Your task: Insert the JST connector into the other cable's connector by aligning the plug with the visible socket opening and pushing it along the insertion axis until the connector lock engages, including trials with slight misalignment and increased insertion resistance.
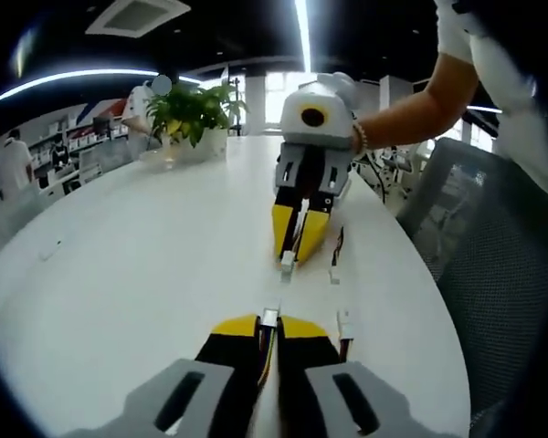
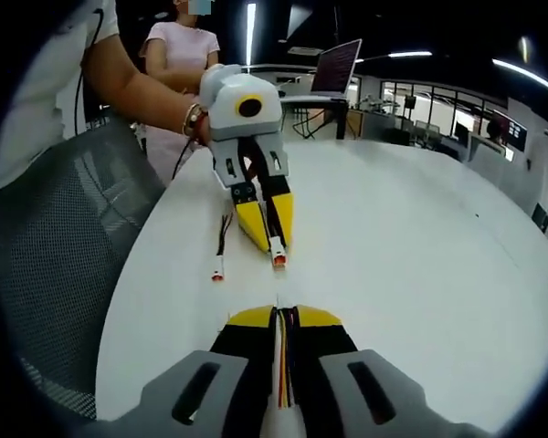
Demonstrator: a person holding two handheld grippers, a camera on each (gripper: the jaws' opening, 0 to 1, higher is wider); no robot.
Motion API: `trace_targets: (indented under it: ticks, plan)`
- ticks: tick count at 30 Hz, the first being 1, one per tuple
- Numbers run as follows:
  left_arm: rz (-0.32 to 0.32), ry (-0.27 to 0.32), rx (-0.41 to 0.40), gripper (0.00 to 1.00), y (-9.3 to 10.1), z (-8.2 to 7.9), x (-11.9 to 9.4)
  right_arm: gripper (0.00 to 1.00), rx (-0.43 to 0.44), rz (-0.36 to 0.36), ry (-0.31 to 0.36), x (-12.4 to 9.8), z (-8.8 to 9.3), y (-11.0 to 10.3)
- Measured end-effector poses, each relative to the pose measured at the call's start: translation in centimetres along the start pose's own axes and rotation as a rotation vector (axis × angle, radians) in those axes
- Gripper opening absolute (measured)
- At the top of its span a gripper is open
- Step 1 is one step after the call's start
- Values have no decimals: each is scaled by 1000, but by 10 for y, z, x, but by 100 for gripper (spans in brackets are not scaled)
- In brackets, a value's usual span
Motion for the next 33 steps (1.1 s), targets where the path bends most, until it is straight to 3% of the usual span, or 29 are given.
trace_targets:
  ticks: [9,33]
  plan:
    - [-11,-19,13,0,3,-9,-2,3,-34,-1,-8,-4,-11,3]
    - [6,14,44,0,10,-24,2,3,-81,-10,-5,1,-26,5]
Point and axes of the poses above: the point that each gripper's makers call its tool centre point, and the gripper's own axes: x roughly forward along the fingers, y roughly to its right, z roughly out of its underside, the point moved 10 cm from there along -x, roughly backward along the fingers, and after that the axes turned 11 degrees about -x, right-handed, at the moved point
